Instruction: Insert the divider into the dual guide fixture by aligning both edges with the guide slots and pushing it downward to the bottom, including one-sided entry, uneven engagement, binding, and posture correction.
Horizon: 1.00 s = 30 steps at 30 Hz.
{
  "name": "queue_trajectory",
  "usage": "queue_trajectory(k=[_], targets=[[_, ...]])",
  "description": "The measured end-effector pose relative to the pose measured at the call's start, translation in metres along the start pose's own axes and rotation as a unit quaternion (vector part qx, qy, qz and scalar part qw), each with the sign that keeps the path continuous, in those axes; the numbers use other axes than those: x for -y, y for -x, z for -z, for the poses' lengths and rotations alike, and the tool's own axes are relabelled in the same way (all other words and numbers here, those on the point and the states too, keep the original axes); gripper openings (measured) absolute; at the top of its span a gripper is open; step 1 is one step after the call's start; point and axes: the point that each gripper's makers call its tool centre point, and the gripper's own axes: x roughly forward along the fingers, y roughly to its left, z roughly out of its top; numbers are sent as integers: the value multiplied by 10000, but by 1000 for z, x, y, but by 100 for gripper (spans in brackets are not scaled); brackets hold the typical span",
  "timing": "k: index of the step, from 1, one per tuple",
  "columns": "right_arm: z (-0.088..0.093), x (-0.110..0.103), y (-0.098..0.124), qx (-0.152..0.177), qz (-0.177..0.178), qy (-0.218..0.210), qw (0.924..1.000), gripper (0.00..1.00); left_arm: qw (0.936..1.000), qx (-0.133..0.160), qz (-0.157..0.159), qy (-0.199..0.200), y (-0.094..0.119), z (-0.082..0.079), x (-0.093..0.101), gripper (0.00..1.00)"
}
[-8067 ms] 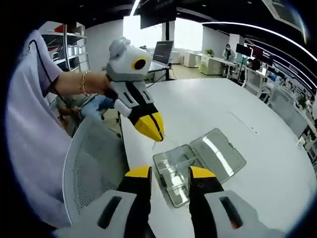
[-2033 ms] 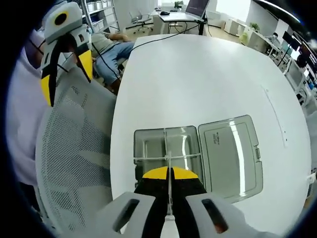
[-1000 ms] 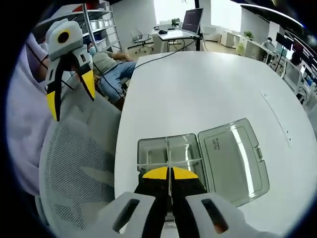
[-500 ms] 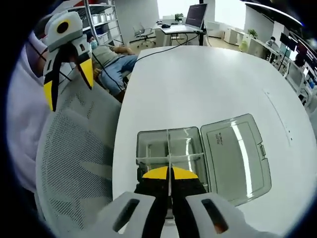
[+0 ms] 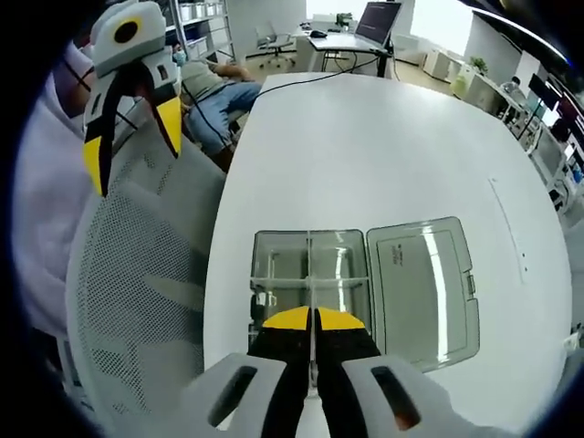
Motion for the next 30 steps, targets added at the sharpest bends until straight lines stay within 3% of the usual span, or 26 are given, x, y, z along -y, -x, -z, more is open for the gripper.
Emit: queue_trajectory(k=[30], targets=[[2,-2,-6,-79,-169,70,9998,0,10000,-29,-44,46,0,3,-2,39]])
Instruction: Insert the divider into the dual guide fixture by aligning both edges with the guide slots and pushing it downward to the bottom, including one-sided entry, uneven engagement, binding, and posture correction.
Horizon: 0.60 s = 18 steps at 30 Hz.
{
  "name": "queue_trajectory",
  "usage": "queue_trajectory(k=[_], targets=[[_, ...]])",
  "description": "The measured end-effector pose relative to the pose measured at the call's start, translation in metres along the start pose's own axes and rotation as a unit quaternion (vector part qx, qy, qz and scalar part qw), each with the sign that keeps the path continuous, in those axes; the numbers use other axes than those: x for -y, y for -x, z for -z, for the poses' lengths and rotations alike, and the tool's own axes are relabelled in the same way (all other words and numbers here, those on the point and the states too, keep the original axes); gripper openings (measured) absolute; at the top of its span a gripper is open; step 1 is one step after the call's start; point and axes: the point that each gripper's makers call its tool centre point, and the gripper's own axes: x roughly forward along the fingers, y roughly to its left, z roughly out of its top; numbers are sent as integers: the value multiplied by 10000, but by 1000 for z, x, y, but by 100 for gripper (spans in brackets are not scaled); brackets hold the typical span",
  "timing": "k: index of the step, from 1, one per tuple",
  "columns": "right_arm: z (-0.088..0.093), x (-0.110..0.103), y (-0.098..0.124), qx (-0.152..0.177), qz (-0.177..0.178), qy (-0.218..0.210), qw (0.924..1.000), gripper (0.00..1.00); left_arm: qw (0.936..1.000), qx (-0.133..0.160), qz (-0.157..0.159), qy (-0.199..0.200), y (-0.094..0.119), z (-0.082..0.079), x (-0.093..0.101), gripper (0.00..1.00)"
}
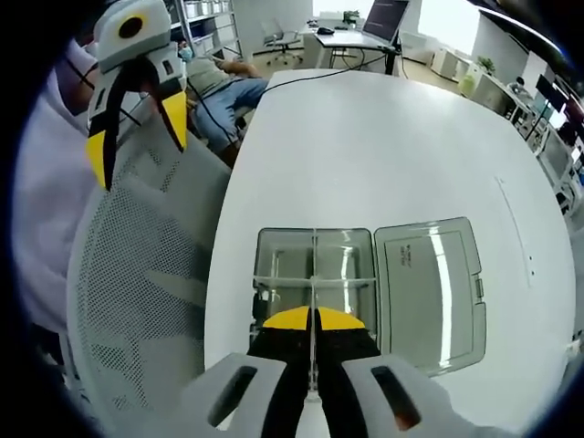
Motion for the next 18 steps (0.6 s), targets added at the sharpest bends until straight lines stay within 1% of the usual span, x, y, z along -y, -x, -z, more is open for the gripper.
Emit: queue_trajectory(k=[18], targets=[[1,1,-8,-28,-14,-141,9999,0,10000,26,-31,37,0,-1,-1,39]])
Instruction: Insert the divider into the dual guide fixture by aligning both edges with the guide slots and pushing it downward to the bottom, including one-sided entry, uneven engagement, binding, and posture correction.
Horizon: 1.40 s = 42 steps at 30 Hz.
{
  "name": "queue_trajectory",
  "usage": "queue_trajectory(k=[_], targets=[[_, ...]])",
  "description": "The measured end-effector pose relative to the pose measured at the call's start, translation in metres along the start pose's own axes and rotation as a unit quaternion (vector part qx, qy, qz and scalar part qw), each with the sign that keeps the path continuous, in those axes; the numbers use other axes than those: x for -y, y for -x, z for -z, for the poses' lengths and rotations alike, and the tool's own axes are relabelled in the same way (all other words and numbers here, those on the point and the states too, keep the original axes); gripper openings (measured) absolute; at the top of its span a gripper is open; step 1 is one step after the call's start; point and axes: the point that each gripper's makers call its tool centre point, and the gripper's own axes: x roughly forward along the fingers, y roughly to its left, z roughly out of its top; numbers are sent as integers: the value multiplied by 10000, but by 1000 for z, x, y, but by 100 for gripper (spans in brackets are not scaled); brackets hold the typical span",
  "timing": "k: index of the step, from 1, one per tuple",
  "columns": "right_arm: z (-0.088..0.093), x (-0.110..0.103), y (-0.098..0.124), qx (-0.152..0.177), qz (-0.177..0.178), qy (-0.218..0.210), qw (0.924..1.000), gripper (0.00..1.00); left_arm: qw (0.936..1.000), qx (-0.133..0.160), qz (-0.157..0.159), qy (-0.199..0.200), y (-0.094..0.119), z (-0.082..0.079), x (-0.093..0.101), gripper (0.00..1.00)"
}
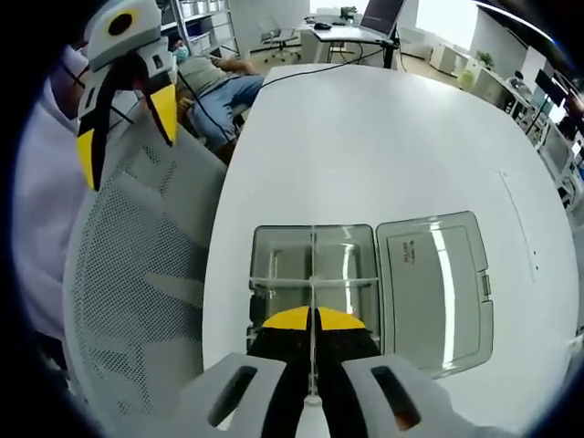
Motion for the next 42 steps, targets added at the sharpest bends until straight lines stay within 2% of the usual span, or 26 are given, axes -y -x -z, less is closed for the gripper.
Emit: queue_trajectory(k=[5,12,18,28,37,42], targets=[[-1,0,-4,-54,12,-61,10000,0,10000,6,-4,32,-1,1,-1,39],[4,0,-21,-505,7,44,9987,0,10000,42,-1,53,-1,0,-1,39],[10,1,-30,-731,-25,59,9973,0,9999,79,-79,117,4,2,-6,39],[18,3,-44,-918,19,92,9957,0,9997,129,-104,168,5,2,-8,39],[19,2,-43,-842,32,58,9964,0,9998,128,-76,157,3,3,-7,39],[19,5,-44,-907,6,117,9958,0,9998,143,-48,125,3,-1,-7,39]])
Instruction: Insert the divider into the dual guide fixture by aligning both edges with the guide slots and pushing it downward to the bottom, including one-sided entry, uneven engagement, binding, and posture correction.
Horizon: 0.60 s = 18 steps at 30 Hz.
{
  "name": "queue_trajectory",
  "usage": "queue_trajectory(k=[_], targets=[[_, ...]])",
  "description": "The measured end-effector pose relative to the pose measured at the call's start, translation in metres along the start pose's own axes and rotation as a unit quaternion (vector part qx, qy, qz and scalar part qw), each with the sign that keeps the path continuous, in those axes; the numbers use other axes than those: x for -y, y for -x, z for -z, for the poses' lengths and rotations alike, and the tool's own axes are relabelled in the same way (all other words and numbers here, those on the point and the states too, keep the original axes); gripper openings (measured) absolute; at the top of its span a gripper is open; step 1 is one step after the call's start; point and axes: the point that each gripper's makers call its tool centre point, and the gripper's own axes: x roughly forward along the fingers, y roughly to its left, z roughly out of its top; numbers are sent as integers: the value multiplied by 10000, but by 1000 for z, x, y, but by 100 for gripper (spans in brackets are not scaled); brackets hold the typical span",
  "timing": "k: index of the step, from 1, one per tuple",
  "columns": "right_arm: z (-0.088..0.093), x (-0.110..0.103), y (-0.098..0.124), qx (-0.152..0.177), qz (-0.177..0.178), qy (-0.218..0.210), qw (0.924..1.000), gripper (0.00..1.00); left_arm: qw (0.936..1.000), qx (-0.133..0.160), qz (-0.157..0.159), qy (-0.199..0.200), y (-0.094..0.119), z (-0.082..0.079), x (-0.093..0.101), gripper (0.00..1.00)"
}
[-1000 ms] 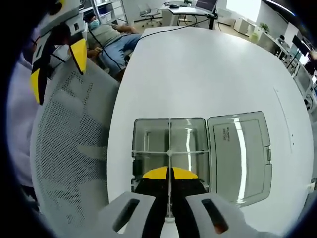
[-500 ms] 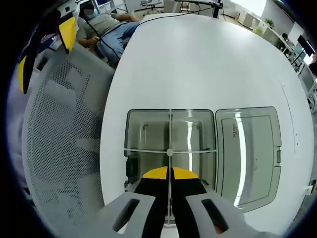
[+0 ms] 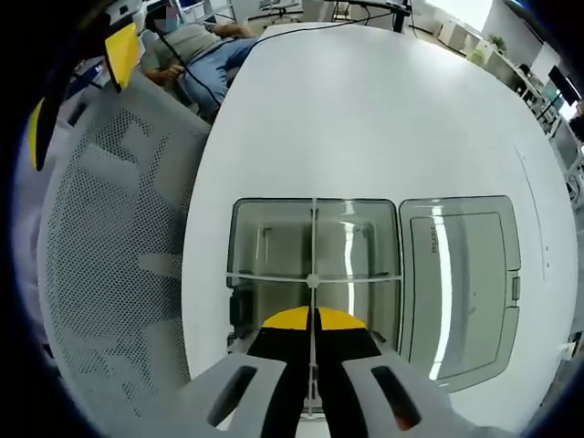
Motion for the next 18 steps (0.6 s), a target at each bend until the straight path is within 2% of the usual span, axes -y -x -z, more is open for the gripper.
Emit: queue_trajectory(k=[7,15,17,18], targets=[[0,-6,0,36,35,1,10000,0,10000,-7,-24,2,2,1,-2,39],[4,-1,-3,-44,245,43,9997,0,10000,52,53,-17,1,-2,3,39],[6,-1,0,13,252,-66,9997,0,9999,81,58,-17,2,-4,2,39],[4,2,4,160,369,-244,9989,2,9999,84,62,-22,2,-4,2,39]])
